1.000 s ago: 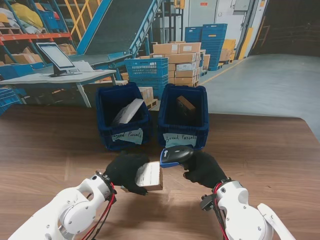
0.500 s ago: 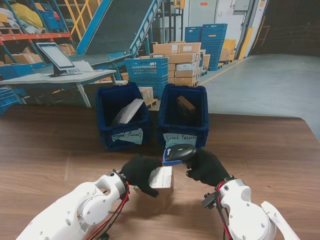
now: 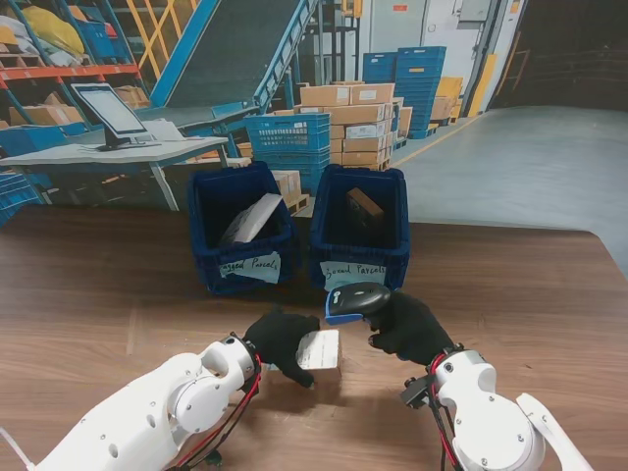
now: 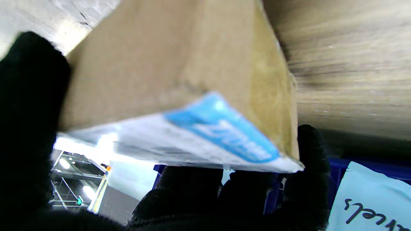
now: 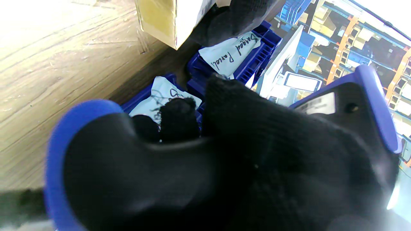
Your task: Scan and sort packages by packaging type
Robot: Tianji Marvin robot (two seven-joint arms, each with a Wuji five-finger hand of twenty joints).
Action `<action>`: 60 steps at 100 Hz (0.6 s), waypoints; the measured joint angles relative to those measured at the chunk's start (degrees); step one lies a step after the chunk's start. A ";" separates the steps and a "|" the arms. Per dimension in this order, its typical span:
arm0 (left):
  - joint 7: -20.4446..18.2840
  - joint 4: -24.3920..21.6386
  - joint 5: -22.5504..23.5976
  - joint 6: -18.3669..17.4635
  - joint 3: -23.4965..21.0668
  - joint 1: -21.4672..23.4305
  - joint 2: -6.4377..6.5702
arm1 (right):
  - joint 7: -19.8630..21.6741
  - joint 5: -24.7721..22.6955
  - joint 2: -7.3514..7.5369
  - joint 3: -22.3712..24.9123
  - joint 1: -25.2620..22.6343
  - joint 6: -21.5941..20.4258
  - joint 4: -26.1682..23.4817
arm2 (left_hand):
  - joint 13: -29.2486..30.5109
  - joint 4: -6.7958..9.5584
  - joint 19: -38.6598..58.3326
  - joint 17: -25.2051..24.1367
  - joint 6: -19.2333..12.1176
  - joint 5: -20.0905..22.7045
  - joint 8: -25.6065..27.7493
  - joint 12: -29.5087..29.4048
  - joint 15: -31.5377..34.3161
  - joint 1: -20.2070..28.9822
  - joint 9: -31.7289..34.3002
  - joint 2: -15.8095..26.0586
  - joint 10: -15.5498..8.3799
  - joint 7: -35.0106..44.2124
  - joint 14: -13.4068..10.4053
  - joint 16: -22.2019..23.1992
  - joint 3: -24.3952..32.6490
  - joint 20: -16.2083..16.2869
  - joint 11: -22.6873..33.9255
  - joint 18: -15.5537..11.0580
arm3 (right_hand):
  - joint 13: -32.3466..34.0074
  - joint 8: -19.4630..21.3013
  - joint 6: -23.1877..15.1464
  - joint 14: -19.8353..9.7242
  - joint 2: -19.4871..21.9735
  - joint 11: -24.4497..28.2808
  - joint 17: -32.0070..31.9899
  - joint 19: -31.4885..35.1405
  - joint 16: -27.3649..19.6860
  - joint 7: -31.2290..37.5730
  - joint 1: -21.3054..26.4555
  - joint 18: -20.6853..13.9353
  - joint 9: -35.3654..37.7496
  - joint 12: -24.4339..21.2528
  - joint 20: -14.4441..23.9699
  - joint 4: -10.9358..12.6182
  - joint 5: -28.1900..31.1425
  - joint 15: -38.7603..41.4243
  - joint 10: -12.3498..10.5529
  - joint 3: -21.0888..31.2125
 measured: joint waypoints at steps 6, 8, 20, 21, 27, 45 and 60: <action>0.70 0.41 -0.13 0.50 0.12 -0.15 -0.20 | 0.19 0.02 0.01 0.10 0.00 -0.03 0.07 | -0.21 0.00 -0.02 -0.18 -0.01 0.00 -1.46 0.00 0.00 0.00 0.00 0.44 0.00 0.00 0.00 0.00 0.00 -0.01 -0.49 -0.44 | 0.00 0.00 0.00 0.00 0.00 0.00 0.00 0.00 0.00 0.00 0.00 0.00 0.00 0.00 0.00 0.00 0.00 0.00 0.02 0.00; 0.86 0.48 -0.15 0.68 0.14 -0.16 -0.25 | 0.25 0.02 0.02 0.13 0.00 -0.03 0.08 | -0.22 0.00 -0.04 -0.51 -0.02 0.00 -2.22 0.00 0.00 0.00 0.00 0.48 0.00 0.04 0.00 -0.49 0.00 -0.03 -0.65 -0.47 | 0.00 0.00 0.00 0.00 0.00 0.00 0.00 0.00 0.00 0.00 0.00 0.00 0.00 0.00 0.00 0.00 0.00 0.00 0.02 0.00; 0.72 0.57 -0.32 1.15 0.22 -0.22 -0.32 | 0.38 0.02 0.05 0.21 -0.09 -0.03 0.08 | -2.08 -0.04 -1.30 -2.13 -0.38 -0.03 -7.03 0.46 1.61 0.26 -0.19 1.63 -0.29 -0.71 -0.09 -3.30 -0.02 -0.80 -2.75 -0.63 | 0.00 0.00 0.00 0.00 0.00 0.00 0.00 0.00 0.00 0.00 0.00 0.00 0.00 0.00 0.00 0.00 0.00 0.01 0.46 0.00; 0.67 0.57 -0.34 1.16 0.23 -0.22 -0.32 | 0.38 0.02 0.05 0.21 -0.10 -0.02 0.08 | -2.50 -0.04 -1.31 -2.24 -0.38 -0.03 -7.22 0.30 1.61 0.47 -0.65 1.73 -0.30 -1.08 -0.09 -3.47 -0.02 -0.86 -2.75 -0.66 | 0.00 0.00 0.00 0.00 0.00 0.00 0.00 0.00 0.00 0.00 0.00 0.00 0.00 0.00 0.00 0.00 0.00 0.01 0.46 0.00; 0.39 0.58 -0.31 1.26 0.31 -0.26 -0.30 | 0.38 -0.02 0.07 0.23 -0.25 -0.01 -0.01 | -5.07 -0.09 -3.37 -3.78 -0.40 -0.05 -8.34 -4.17 1.54 1.89 -3.63 3.46 -0.34 -6.24 -0.10 -5.76 -0.01 -1.74 -1.71 -1.22 | 0.00 0.00 0.00 0.00 0.00 0.00 0.00 0.00 0.00 0.00 0.00 0.00 0.00 0.00 0.00 0.00 0.00 0.01 0.46 0.00; -3.48 -0.57 0.56 2.20 0.32 -0.26 0.19 | 0.54 -0.11 0.12 0.34 -0.75 0.03 -0.41 | -14.67 -0.12 -13.79 -9.38 -0.43 -1.61 -17.20 -21.41 -8.60 2.66 -15.16 10.66 -0.82 -26.86 -2.27 -18.74 2.64 -8.23 -4.50 -3.23 | 0.00 0.00 0.00 0.00 0.00 0.00 0.00 0.00 0.00 0.00 0.00 0.00 0.00 0.01 0.00 0.00 0.00 0.01 0.46 0.00; -5.91 -1.87 1.16 2.15 0.24 -0.27 0.89 | 1.07 -0.20 0.20 0.55 -0.88 0.01 -0.67 | -23.67 -0.11 -23.20 -13.33 -0.47 -2.99 -22.70 -29.27 -18.30 2.65 -23.75 14.85 -0.87 -36.69 -2.36 -30.36 2.78 -12.96 -13.46 -4.06 | 0.00 0.00 0.01 0.00 0.00 0.00 0.00 0.00 0.00 0.00 0.00 0.00 0.00 0.01 0.00 0.00 0.00 0.01 0.46 0.00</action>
